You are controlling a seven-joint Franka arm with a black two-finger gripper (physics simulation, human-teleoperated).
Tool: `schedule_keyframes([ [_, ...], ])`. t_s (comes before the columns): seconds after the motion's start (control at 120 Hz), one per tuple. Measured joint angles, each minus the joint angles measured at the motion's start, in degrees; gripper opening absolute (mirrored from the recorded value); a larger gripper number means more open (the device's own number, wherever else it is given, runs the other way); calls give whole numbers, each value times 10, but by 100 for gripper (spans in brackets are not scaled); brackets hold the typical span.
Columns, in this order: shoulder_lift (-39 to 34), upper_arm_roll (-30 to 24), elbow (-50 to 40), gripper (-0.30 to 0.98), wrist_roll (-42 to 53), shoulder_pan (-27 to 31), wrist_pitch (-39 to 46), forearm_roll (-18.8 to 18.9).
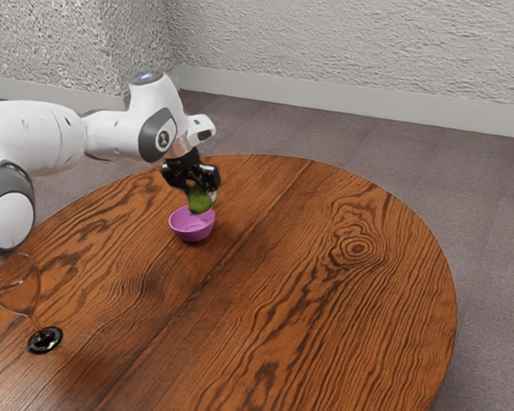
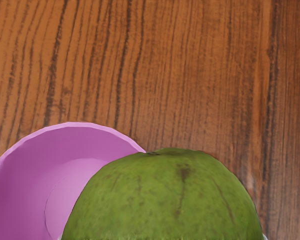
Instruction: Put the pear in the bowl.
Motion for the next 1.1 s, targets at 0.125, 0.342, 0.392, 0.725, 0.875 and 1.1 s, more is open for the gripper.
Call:
schedule_keyframes([
  [0.125, 10, -2, 5, 24, 1, 25, -2, 1],
  [0.342, 15, -3, 3, 39, 6, 29, -3, -11],
  [0.392, 15, -3, 3, 43, 9, 29, -4, -15],
  [0.725, 3, -2, -2, 63, 29, 25, -5, -38],
  [0.875, -106, 4, -50, 66, 35, 2, -32, -43],
  [1.1, -268, -1, -98, 68, 27, -17, -170, 3],
])
